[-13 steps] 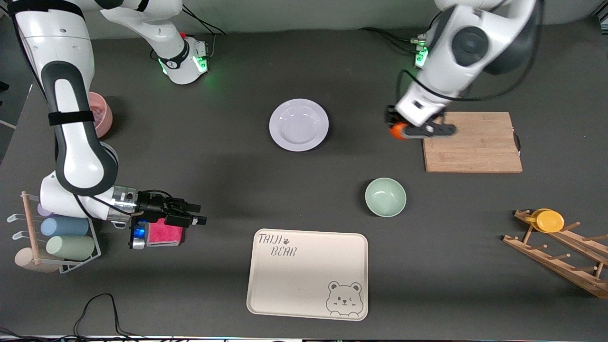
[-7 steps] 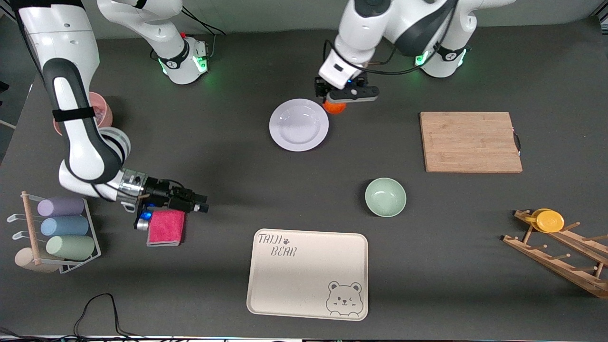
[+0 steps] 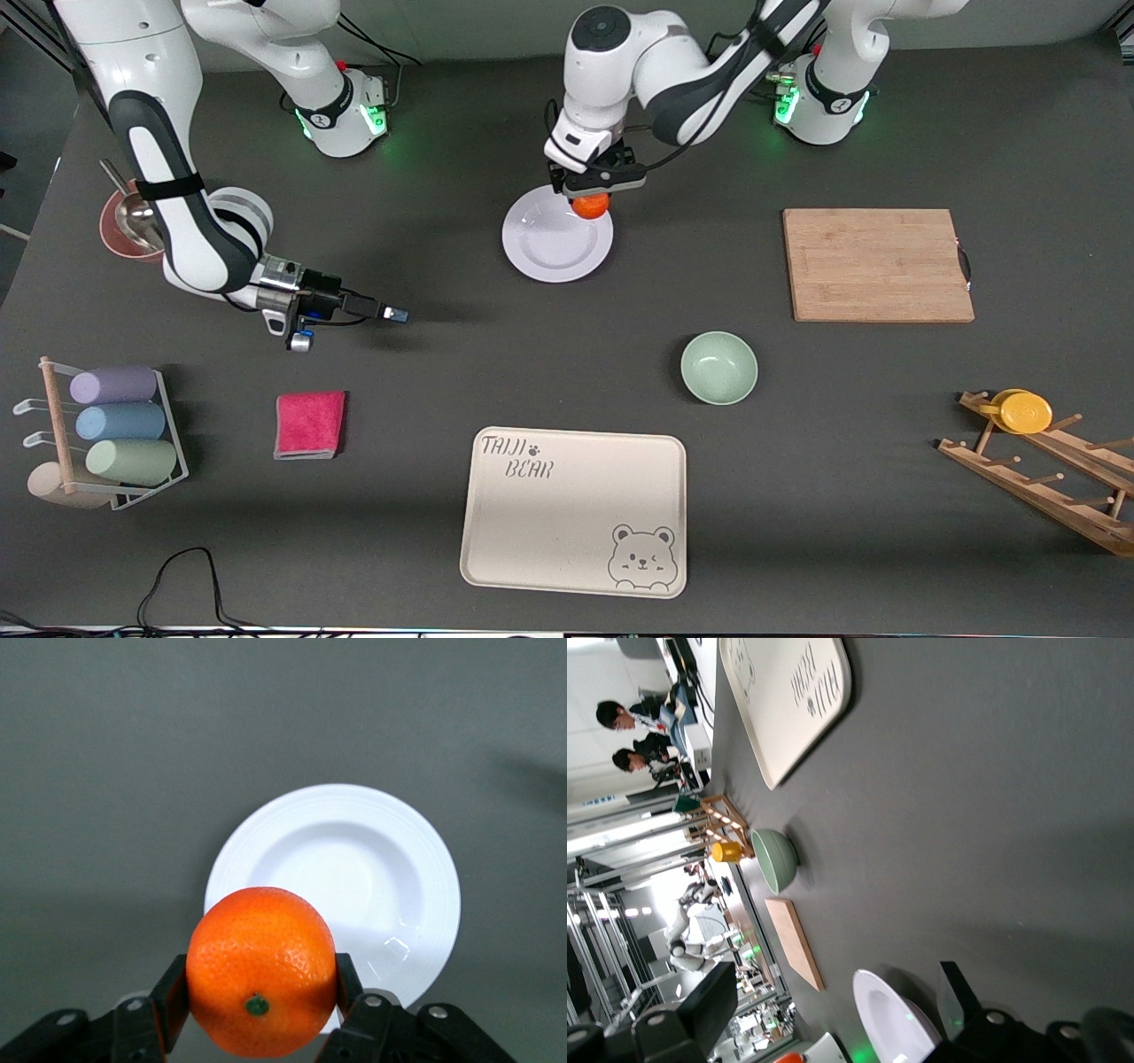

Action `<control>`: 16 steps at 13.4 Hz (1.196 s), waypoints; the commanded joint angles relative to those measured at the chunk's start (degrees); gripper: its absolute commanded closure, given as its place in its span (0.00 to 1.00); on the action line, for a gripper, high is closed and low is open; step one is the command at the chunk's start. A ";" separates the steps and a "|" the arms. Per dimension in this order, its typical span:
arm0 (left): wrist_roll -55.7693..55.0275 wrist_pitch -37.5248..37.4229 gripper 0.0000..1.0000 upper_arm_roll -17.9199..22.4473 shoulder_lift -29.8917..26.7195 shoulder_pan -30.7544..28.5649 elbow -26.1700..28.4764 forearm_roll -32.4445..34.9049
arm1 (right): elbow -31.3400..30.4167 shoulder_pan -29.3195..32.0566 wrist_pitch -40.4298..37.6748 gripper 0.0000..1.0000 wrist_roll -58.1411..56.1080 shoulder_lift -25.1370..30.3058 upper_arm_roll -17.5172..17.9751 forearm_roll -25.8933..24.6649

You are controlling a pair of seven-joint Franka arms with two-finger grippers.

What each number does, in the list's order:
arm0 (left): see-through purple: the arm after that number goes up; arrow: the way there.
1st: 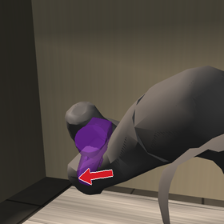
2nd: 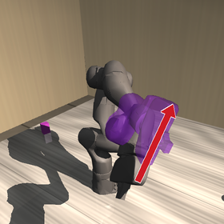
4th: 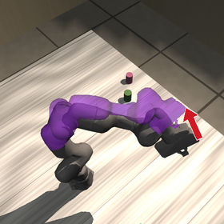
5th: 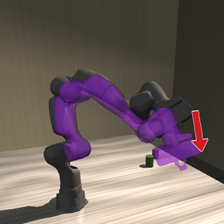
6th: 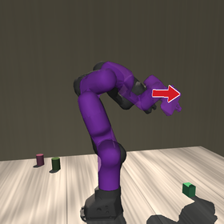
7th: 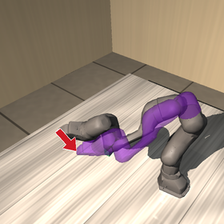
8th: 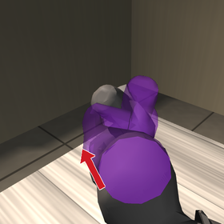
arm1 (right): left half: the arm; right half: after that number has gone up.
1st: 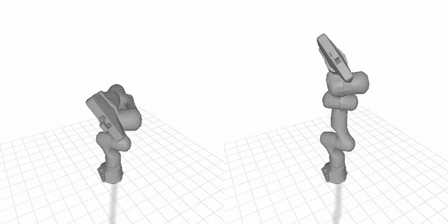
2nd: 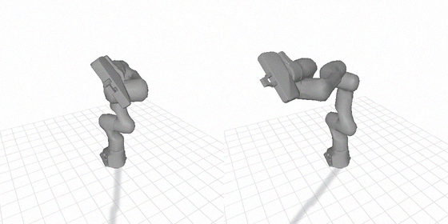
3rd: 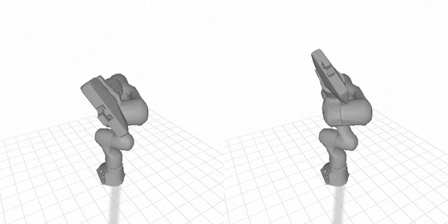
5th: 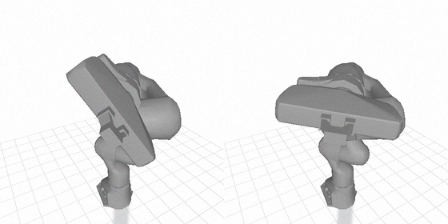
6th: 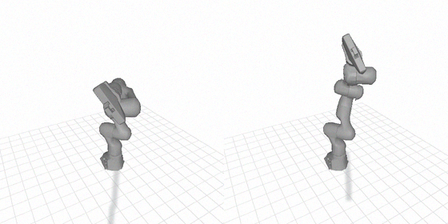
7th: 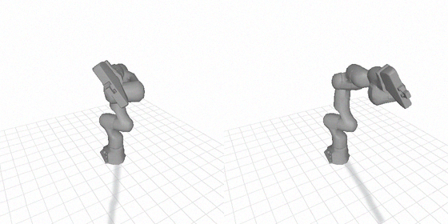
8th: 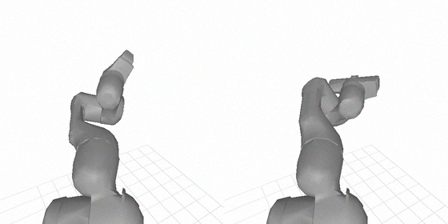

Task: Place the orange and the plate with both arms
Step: 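Lower the orange onto the plate while the right gripper approaches the plate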

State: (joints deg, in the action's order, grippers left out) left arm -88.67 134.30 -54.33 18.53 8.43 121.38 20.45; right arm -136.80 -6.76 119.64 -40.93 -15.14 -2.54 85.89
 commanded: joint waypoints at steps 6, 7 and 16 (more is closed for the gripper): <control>-20.57 -0.79 1.00 7.64 18.46 13.35 -12.29 19.97 | -11.11 -7.12 6.92 0.00 -9.60 5.47 -0.10 13.49; -20.58 -0.79 1.00 8.88 19.87 14.76 -13.52 20.33 | -11.55 -7.91 7.19 0.00 -9.70 5.38 -0.01 14.47; -11.40 -2.28 0.00 12.49 6.83 12.16 -10.82 12.65 | -15.33 -17.32 11.84 0.00 -17.17 3.54 0.08 28.62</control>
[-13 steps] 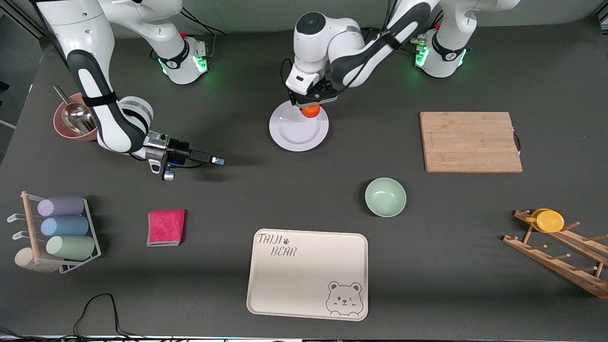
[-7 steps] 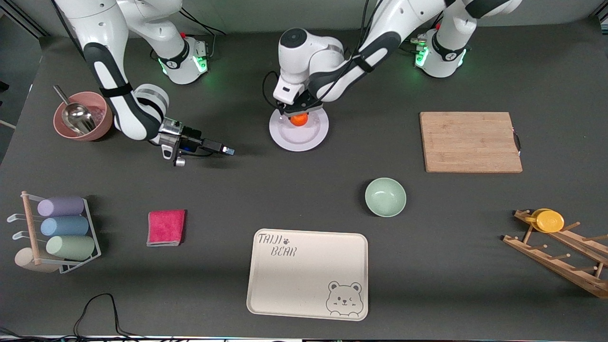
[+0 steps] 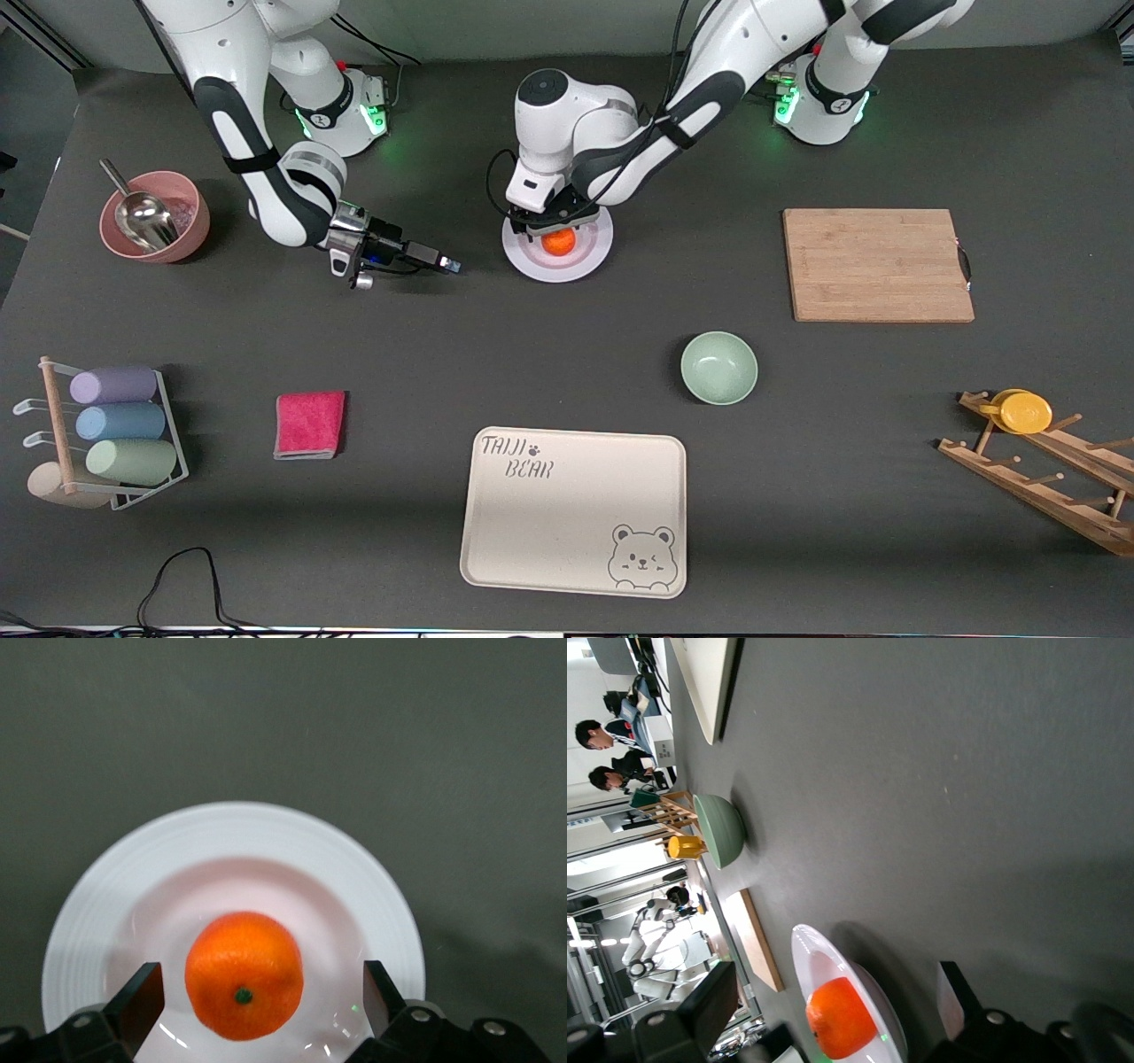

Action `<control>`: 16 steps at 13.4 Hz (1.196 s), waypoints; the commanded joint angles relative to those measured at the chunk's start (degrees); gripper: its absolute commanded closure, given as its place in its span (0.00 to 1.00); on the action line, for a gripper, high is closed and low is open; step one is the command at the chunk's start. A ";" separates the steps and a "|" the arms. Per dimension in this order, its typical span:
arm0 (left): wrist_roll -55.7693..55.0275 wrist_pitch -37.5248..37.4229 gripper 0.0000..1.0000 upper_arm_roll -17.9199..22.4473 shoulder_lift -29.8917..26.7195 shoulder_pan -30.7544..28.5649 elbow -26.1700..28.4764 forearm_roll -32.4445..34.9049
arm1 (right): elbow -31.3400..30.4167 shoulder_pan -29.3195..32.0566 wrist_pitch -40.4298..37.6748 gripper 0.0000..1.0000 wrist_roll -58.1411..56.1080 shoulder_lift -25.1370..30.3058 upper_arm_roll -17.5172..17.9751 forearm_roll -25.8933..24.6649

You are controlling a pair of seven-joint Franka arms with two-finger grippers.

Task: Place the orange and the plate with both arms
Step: 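Lower the orange onto the plate while the right gripper approaches the plate, then release the orange and raise the left arm while the right gripper grips the plate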

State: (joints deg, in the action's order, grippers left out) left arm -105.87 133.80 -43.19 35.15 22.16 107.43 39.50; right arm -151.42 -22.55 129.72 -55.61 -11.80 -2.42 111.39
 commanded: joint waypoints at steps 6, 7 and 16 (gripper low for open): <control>60.71 -19.69 0.00 7.67 -35.47 -18.09 4.81 -39.56 | -0.72 -9.35 -8.15 0.00 -4.77 -2.87 -0.04 10.16; 68.18 -21.98 0.00 10.03 -38.37 -20.90 4.81 -43.25 | -0.81 -10.57 -8.43 0.00 -7.12 -3.49 -0.04 10.78; 108.42 -38.06 0.00 38.97 -54.30 -21.81 4.45 -38.63 | -0.55 -11.38 -11.85 0.00 -20.23 -8.15 0.05 13.42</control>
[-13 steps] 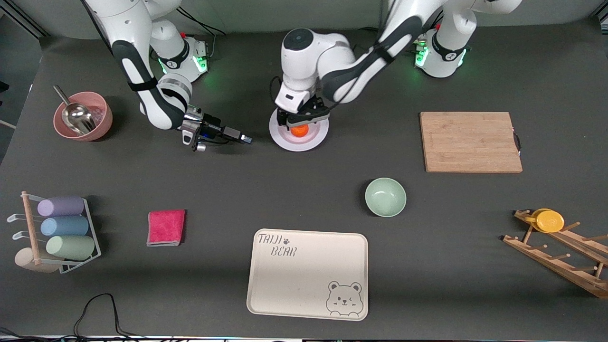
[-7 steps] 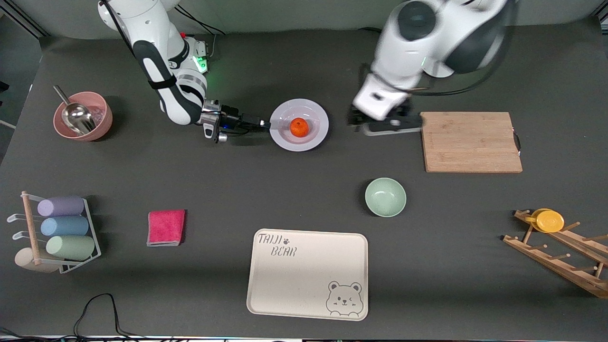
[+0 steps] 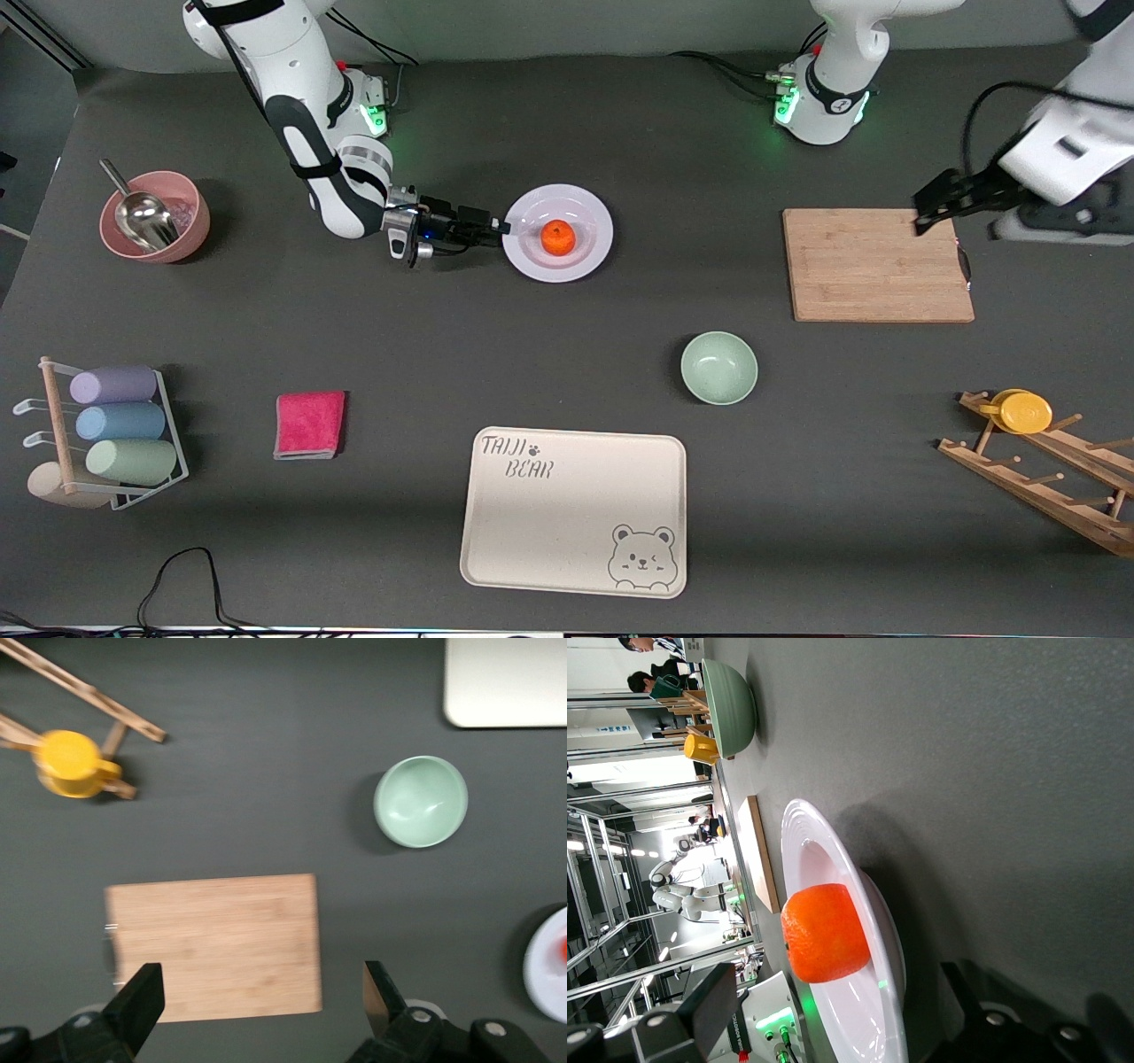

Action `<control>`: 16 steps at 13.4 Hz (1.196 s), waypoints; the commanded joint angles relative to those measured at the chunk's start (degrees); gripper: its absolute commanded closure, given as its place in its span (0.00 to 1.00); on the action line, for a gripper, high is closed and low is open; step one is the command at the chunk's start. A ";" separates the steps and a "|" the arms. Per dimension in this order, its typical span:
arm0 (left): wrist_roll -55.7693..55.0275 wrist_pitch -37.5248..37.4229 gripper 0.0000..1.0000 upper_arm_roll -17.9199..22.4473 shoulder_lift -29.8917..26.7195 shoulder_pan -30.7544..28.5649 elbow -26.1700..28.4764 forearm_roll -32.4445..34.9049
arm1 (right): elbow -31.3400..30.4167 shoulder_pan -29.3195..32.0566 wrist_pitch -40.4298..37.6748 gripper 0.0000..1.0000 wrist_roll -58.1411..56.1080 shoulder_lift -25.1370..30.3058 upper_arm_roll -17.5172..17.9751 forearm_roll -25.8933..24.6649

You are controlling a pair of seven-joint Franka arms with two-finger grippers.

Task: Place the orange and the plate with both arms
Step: 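Release the orange and raise the left arm while the right gripper grips the plate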

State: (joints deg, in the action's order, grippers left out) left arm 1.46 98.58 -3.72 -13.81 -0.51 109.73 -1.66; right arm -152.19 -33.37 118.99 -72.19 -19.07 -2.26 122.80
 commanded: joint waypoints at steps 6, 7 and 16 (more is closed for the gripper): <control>2.49 -3.66 0.00 2.67 -1.49 0.86 -1.19 4.74 | 0.49 -1.79 -7.10 0.00 -7.79 -3.16 -0.20 4.99; 2.41 -3.31 0.00 2.84 -0.87 0.86 -1.19 4.74 | 0.66 -1.88 -7.89 0.00 -8.48 -3.43 -0.20 4.99; 1.44 -4.70 0.00 4.43 0.46 0.60 -2.77 1.93 | 2.95 -1.26 -8.07 0.36 -25.17 -7.38 -0.29 5.16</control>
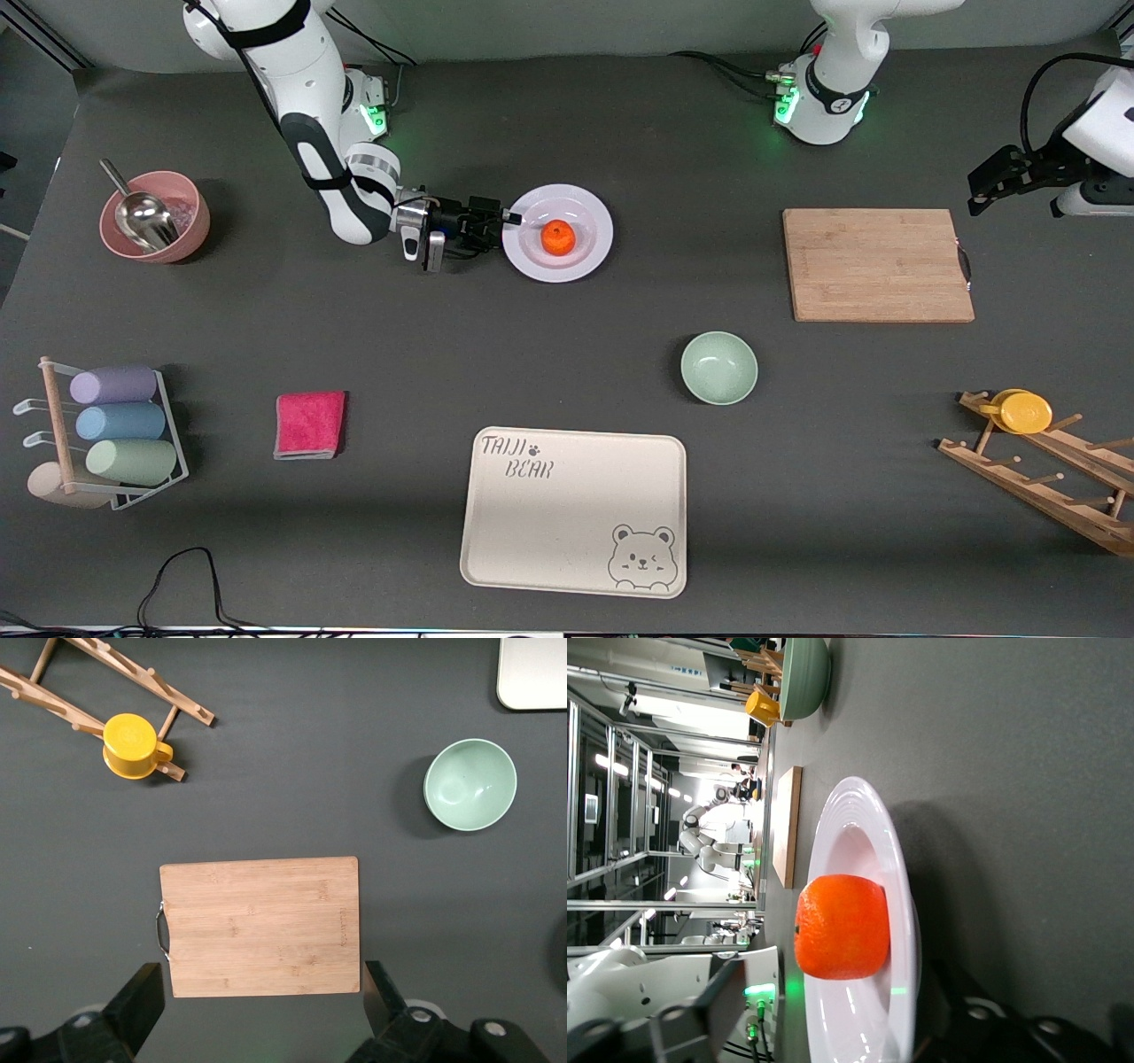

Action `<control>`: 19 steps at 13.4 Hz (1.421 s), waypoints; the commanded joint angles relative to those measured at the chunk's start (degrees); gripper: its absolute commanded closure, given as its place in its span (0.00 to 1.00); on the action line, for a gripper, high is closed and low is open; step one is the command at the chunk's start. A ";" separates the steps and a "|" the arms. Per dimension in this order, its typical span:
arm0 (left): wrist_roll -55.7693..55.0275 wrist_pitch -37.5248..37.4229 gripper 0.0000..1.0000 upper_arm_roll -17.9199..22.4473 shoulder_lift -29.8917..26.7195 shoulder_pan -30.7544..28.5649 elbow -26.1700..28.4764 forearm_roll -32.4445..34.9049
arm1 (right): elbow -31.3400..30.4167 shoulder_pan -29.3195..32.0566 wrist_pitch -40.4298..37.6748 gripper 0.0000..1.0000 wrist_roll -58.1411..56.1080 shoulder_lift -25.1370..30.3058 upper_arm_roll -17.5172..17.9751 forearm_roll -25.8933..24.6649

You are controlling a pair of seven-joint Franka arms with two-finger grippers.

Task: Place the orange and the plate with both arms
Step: 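Release the orange and raise the left arm while the right gripper grips the plate, then carry the plate with the orange onto the cream tray with the right gripper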

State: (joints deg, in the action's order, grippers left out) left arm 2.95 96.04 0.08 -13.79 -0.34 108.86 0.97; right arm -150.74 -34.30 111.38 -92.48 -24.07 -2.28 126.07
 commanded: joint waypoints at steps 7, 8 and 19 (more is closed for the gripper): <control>0.12 -5.78 0.00 0.10 1.92 0.52 -6.81 -1.14 | 1.94 -0.16 -0.55 1.00 -10.53 -3.96 -0.36 3.48; 0.30 -5.87 0.00 0.10 2.10 0.43 -7.51 -1.23 | 1.94 -0.07 -0.55 1.00 -10.44 -4.14 -0.36 3.48; 0.56 -5.69 0.00 0.71 2.19 -0.10 -7.70 -1.23 | 5.97 5.46 -3.81 1.00 14.24 -1.24 -1.15 -2.23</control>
State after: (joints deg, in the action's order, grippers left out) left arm 2.98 90.74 0.54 -12.31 -0.23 102.70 0.37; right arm -146.89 -30.41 108.80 -82.51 -26.51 -3.29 125.61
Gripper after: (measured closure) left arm 0.000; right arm 0.943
